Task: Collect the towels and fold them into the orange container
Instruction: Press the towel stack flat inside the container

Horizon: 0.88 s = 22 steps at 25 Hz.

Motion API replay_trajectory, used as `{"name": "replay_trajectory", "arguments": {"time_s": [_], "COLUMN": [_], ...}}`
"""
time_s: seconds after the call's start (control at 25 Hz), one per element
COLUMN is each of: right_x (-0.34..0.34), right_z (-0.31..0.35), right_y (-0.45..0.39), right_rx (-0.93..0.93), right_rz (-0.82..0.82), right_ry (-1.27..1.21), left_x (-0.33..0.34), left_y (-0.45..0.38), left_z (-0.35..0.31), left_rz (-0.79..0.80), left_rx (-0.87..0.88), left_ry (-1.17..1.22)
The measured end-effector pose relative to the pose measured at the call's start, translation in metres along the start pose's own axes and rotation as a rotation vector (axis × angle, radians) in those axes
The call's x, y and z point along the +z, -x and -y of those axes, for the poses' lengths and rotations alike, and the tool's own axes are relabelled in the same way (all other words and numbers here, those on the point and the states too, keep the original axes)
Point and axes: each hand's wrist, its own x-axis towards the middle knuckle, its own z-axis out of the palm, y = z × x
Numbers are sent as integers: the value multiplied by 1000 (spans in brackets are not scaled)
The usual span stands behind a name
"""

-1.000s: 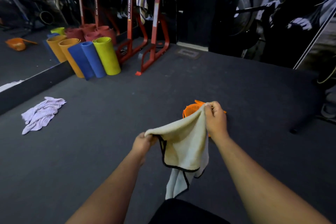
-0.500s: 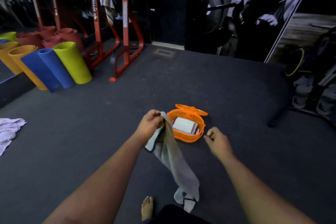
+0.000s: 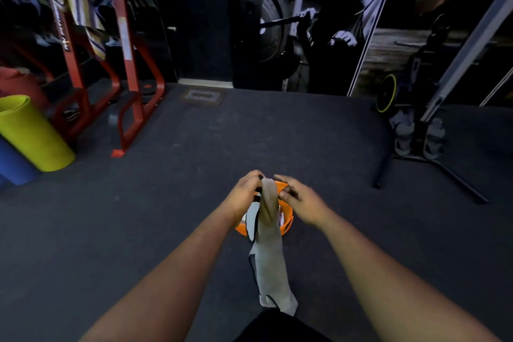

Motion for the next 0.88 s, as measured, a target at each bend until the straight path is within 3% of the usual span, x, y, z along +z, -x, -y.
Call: {"name": "replay_trajectory", "arguments": {"time_s": [0.12, 0.28, 0.4, 0.56, 0.76, 0.88], "right_x": [6, 14, 0, -25, -34, -42], "right_z": [1, -1, -9, -19, -7, -4], "right_y": [-15, -19, -20, -19, -19, -24], "right_rx": [-28, -99, -148, -81, -77, -45], "right_rz": [1, -44, -185, -284, -91, 120], "right_ry": [82, 193, 158, -25, -133, 113], "left_x": [-11, -10, -17, -34, -24, -27], "left_y": [-19, -28, -39, -51, -53, -61], "left_z": [2, 1, 15, 19, -2, -15], "left_rz": [80, -21, -44, -129, -31, -12], "left_rx": [24, 143, 182, 169, 235, 317], "left_ry": [-68, -108, -158, -198, -380, -659]}}
